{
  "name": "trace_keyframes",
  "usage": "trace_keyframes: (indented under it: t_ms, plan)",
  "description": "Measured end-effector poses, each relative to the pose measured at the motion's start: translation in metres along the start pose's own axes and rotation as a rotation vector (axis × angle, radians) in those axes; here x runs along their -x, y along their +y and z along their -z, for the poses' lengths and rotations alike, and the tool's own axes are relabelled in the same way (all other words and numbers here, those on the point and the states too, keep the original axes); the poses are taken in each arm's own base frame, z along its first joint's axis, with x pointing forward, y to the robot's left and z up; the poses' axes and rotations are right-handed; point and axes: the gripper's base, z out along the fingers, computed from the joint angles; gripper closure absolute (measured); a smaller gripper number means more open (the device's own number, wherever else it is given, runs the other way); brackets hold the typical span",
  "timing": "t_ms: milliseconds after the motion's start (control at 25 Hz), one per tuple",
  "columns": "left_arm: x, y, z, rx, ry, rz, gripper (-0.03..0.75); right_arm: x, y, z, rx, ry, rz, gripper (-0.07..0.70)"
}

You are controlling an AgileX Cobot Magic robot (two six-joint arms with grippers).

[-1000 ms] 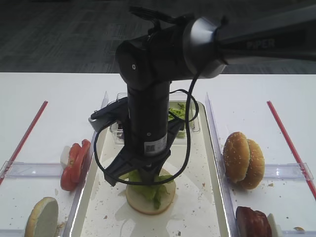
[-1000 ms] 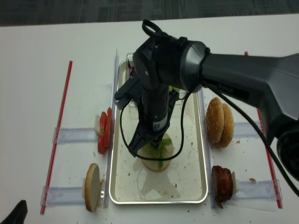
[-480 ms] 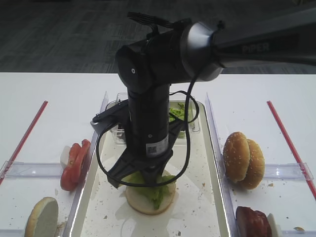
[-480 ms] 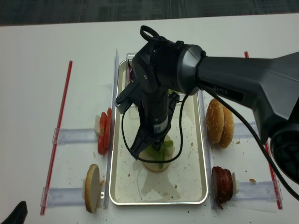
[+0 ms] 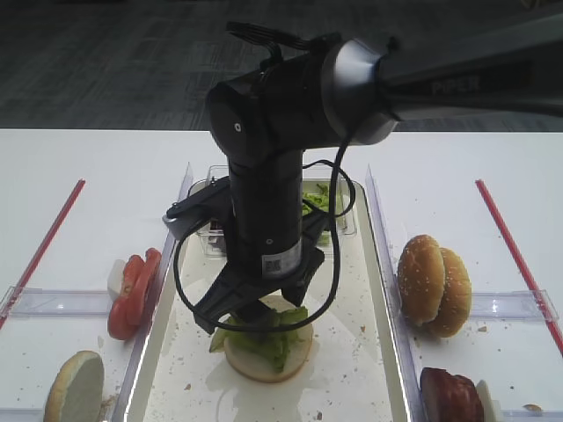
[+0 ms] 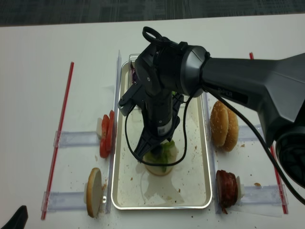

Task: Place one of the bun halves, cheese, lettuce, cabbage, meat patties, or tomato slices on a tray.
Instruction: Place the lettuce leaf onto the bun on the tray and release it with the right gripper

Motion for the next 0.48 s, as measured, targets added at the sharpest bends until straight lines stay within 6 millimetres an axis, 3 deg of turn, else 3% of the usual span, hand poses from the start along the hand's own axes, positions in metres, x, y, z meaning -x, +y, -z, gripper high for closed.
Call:
trace_keyframes:
  t_ms: [320, 480]
  plan:
    - [0.0, 0.0, 0.0, 0.0, 0.0, 0.0, 0.224, -0.0001, -0.0006, 0.0, -0.006, 0.001, 0.003, -0.003]
    - [0.0, 0.0, 0.0, 0.0, 0.0, 0.0, 0.224, -0.0002, -0.0006, 0.0, -0.006, 0.003, 0.003, -0.04]
